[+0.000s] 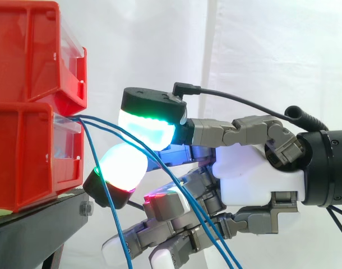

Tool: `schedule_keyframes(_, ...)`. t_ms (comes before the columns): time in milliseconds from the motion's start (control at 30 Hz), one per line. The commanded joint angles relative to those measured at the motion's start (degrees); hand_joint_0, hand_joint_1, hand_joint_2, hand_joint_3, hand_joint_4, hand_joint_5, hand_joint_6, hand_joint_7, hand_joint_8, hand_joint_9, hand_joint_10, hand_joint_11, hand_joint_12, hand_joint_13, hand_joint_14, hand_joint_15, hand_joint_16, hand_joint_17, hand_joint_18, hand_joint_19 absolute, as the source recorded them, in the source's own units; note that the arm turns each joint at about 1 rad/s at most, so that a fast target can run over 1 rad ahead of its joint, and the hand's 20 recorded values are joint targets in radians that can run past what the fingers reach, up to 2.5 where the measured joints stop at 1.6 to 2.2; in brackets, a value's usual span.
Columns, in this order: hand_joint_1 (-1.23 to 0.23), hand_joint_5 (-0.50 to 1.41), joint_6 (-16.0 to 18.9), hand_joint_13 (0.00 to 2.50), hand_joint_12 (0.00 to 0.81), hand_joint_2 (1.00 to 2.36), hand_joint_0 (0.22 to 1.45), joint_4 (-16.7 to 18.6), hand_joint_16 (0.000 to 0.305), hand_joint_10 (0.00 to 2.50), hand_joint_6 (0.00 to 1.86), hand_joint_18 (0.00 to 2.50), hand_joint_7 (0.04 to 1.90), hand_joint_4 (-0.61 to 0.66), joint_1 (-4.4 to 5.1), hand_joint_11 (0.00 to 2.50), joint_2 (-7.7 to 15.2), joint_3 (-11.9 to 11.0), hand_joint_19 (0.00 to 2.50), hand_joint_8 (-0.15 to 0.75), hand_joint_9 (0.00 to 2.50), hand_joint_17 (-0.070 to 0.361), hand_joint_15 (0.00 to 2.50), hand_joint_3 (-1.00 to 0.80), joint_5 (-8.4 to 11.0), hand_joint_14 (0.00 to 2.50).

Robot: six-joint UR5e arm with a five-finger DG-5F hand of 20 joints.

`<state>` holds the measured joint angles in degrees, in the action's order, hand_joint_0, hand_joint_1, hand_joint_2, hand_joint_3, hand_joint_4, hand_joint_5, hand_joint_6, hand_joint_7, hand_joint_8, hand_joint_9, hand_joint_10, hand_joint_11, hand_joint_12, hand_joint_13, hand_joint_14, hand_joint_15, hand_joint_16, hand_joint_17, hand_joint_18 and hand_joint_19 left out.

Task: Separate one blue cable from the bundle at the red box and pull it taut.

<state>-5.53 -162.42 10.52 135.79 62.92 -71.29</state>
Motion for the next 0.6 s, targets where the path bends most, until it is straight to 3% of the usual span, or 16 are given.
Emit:
schedule_keyframes(0,-0.60,-0.18,0.1,0.65,0.386,1.02,0.62,0.0,0.050,0.03,0.79,0.67,1.06,0.07,0.03,1.25,0.0,0.0,0.64,0.286,1.07,0.111,0.44,-0.17,0.01,0.02)
schedule_keyframes(167,-0.65,-0.18,0.2,0.68,0.390,1.02,0.61,0.0,0.051,0.02,0.82,0.70,1.05,0.01,0.03,1.28,0.0,0.0,0.61,0.295,1.11,0.116,0.44,-0.09,0.01,0.02)
schedule_keyframes(267,-0.76,-0.19,0.2,0.71,0.385,1.02,0.64,0.0,0.051,0.02,0.85,0.73,1.12,-0.05,0.03,1.31,0.0,0.0,0.61,0.280,1.14,0.115,0.45,0.00,0.01,0.02)
schedule_keyframes(433,-0.75,-0.18,0.3,0.72,0.394,1.02,0.62,0.0,0.053,0.02,0.87,0.75,1.08,-0.06,0.03,1.33,0.0,0.0,0.60,0.288,1.17,0.120,0.44,0.05,-0.16,0.02)
schedule_keyframes(567,-0.76,-0.17,0.3,0.72,0.398,1.02,0.63,-0.3,0.054,0.02,0.87,0.76,1.09,-0.16,-0.15,1.31,0.0,-0.1,0.59,0.282,1.18,0.123,0.44,0.08,-0.16,0.02)
